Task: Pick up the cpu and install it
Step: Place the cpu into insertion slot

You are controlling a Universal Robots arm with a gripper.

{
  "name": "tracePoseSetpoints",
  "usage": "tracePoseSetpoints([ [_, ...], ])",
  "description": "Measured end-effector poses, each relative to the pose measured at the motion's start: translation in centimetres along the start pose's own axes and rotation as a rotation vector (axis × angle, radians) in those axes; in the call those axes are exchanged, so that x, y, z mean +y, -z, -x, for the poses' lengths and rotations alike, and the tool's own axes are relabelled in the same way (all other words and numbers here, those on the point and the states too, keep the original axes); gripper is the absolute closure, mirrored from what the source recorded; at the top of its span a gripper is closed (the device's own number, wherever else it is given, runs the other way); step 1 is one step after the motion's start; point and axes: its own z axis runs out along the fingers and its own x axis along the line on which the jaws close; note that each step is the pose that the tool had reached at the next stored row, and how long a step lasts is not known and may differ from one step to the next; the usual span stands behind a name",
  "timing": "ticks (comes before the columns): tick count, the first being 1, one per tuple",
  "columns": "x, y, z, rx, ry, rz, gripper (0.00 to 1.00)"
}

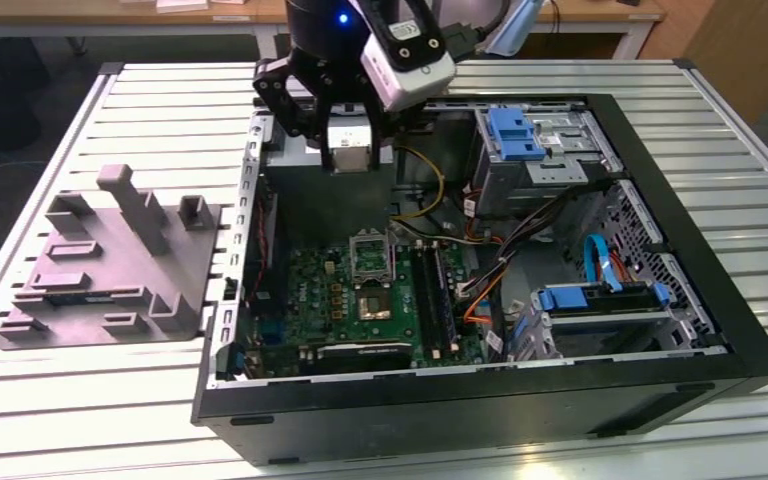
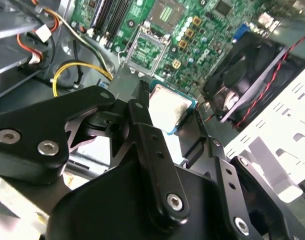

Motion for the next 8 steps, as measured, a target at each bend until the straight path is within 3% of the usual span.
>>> tracePoseSetpoints([
  [8, -0.59, -1.09, 0.45, -0.0003, -0.008, -0.0001, 0.53],
])
